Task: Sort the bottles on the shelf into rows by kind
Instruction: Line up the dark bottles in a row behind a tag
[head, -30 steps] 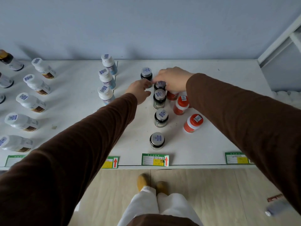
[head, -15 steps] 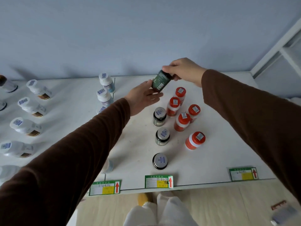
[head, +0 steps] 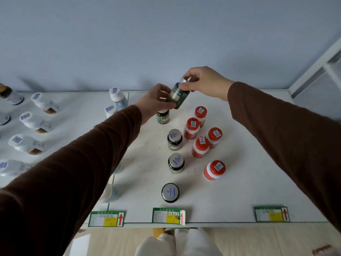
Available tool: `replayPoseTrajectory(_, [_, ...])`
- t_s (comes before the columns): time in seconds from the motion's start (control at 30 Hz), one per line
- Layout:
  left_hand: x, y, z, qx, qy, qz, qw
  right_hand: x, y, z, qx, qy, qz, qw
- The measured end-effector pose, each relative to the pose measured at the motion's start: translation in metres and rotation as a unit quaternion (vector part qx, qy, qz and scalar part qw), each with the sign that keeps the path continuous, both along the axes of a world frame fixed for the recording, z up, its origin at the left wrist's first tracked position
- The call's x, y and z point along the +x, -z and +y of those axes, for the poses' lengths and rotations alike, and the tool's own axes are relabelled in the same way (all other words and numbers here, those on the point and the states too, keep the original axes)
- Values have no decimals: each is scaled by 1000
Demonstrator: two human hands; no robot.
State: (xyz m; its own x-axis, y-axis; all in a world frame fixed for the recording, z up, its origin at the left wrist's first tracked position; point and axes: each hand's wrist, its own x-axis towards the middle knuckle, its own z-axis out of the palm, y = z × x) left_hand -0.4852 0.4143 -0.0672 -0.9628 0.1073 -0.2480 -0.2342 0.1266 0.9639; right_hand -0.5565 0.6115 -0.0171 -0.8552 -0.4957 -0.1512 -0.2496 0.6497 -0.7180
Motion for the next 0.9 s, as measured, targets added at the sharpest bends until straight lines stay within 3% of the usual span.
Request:
replayPoseTrajectory(0.07, [-1,0,-2,-134,15,29,990,1,5,-2,41,-34,36,998])
replayPoseTrajectory(0.17, [0,5,-7,-231,6,76,970,7,19,-8,114,-80,103,985])
replayPoseTrajectory(0.3, [7,12,-14,-372,-11,185,909,13,38,-17,181,-127,146,964])
replayPoseTrajectory(0.37, [15,15,-15,-393,-19,196,898,17,45,-20,194,-142,152,959])
replayPoseTrajectory(0.63, [33,56,-9,-444,16,54,894,25,62,-29,223,-172,184,942])
replayPoseTrajectory(0.9, [30,68,3,-463,-14,40,885,25,70,-30,235,-175,196,936])
